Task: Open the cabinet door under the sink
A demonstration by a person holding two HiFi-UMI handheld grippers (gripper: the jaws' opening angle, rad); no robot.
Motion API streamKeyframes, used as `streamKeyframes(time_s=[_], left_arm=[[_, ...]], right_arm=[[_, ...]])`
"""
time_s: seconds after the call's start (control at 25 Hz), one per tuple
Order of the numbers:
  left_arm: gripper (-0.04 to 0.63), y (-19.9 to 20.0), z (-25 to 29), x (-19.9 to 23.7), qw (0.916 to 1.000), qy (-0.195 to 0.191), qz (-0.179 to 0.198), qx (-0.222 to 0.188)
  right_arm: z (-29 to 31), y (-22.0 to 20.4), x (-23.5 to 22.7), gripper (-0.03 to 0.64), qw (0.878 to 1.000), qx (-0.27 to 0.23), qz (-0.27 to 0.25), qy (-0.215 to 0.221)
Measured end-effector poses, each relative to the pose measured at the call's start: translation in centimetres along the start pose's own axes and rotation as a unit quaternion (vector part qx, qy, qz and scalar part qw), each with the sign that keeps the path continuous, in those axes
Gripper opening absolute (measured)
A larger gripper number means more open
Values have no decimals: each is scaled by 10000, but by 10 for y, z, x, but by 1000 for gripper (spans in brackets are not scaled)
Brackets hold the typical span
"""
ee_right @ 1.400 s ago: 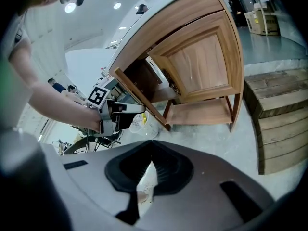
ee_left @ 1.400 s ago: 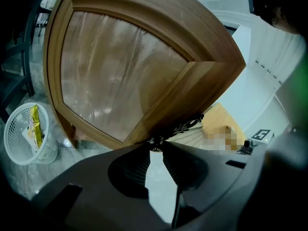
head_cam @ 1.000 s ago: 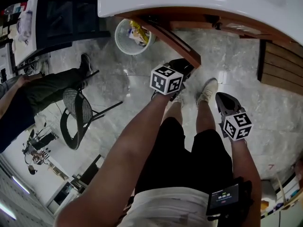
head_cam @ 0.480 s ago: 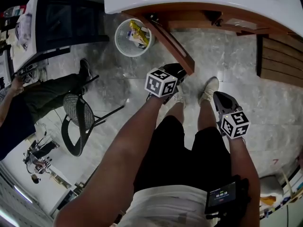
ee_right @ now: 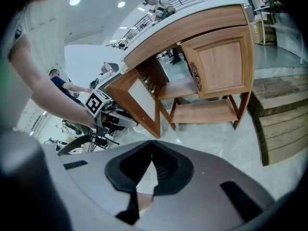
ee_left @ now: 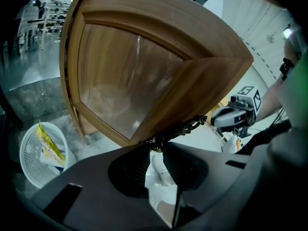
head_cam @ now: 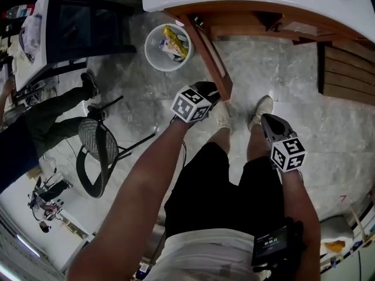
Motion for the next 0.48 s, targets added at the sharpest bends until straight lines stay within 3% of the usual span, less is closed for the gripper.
streamKeyframes(time_s=[0.16,0.48], left_arm=[[89,-11,-10,10,9994,-11,264,212],[89,-24,-31,28,9985,76,386,369]], right_arm=[[2,-5,5,14,10000,47,4,-70],[4,-4,14,12,9999,28,-18,-137]])
Point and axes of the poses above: the fingertips, and each gripper's own axes: z forward along the fingers, x to its left, y out of its top, the point moved 4 cm from there along -z, backward along the fingers, and after that the axes turned 5 degrees about -z, right-handed, at the moved point
